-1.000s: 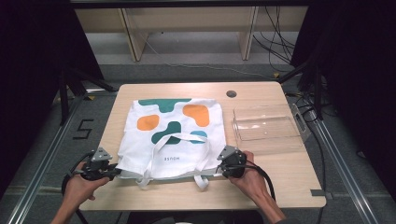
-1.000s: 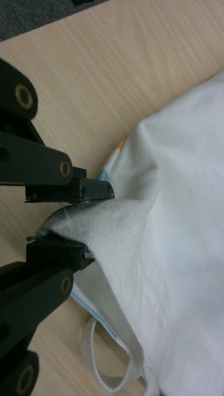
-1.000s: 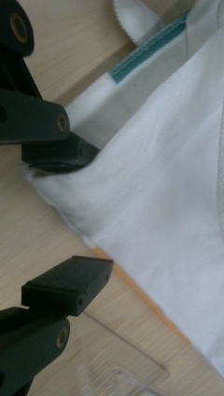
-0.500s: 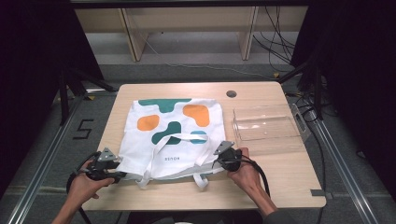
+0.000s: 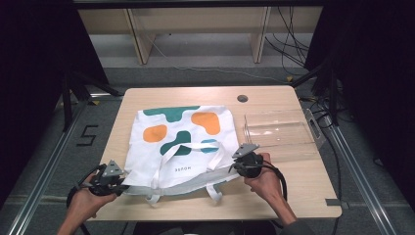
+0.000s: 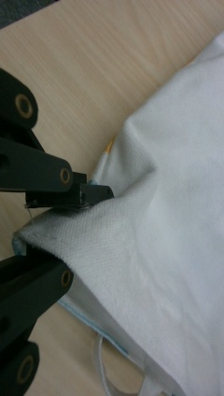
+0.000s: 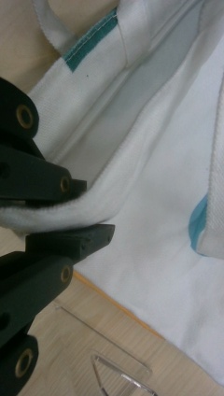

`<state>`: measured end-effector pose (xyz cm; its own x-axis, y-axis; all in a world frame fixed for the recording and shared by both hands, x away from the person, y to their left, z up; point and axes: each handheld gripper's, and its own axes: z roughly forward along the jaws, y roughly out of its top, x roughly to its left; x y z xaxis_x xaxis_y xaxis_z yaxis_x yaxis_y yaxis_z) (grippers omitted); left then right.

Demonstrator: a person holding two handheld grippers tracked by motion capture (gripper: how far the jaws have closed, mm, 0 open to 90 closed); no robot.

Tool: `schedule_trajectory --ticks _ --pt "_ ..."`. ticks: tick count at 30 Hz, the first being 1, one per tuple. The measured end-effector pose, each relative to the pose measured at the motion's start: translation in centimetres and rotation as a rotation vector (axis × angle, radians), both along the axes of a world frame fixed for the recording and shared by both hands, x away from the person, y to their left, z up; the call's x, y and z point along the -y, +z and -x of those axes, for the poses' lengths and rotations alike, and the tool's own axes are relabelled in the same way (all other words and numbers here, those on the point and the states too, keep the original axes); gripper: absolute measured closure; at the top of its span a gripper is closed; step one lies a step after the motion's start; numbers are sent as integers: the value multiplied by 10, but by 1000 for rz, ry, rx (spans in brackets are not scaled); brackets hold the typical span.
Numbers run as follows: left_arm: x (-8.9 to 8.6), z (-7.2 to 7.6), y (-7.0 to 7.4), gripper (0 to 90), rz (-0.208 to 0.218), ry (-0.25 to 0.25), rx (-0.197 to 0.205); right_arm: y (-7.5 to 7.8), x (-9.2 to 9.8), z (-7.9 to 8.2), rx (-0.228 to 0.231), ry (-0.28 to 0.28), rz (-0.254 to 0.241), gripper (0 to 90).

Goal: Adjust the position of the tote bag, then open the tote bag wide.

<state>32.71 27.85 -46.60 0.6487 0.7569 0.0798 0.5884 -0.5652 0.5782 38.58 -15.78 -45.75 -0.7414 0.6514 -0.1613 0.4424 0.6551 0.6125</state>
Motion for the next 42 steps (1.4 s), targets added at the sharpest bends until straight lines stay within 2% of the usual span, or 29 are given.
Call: schedule_trajectory --ticks 3,6,8,9,11,12,14,16,18,19,23,27,29,31,32,34,35,36,38,39,40,41,42 --pt "2 6 5 792 49 13 7 7 3 5 18 4 -31 834" --pt "1 8 6 796 47 11 3 18 7 10 25 14 -69 833" --pt "4 11 5 796 62 -1 -1 19 8 9 37 19 -74 834" --pt "6 11 5 796 47 -13 1 21 10 9 36 18 -61 834" --pt "10 13 5 795 26 -36 -6 21 11 8 42 21 -66 834" --pt "12 14 5 795 49 -31 -2 20 12 8 44 8 -72 834" --pt "11 14 7 795 43 -41 14 21 13 9 43 10 -72 835" --pt "11 15 8 795 77 -24 14 24 14 9 37 19 -68 835" --pt "9 14 10 795 69 -32 22 26 14 10 41 18 -75 835" --pt "9 14 11 795 78 -26 13 27 13 10 49 21 -81 835" --pt "10 17 17 795 77 -40 41 32 13 10 52 25 -92 835" --pt "11 16 23 798 71 -83 48 40 14 10 53 27 -104 836" --pt "11 14 27 803 84 -76 52 46 14 9 54 33 -108 837" --pt "6 11 36 811 82 -91 68 59 13 8 62 47 -109 839" --pt "3 10 42 811 91 -92 80 59 13 8 62 47 -109 839" --pt "-3 5 57 819 83 -99 120 69 11 7 83 55 -112 841" --pt "-2 4 62 823 134 -58 150 76 11 6 86 58 -114 843" --pt "-3 2 71 826 135 -54 181 83 11 4 84 65 -116 846" --pt "-9 -2 94 828 68 -97 241 99 9 0 93 82 -104 849" --pt "-10 -4 105 828 58 -88 266 107 8 -3 115 93 -95 852" --pt "-12 -8 116 829 50 -94 290 117 7 -6 114 113 -84 857" --pt "-14 -12 127 830 48 -94 304 125 6 -7 131 105 -81 859" --pt "-16 -16 136 832 65 -90 313 135 6 -10 140 113 -76 860"
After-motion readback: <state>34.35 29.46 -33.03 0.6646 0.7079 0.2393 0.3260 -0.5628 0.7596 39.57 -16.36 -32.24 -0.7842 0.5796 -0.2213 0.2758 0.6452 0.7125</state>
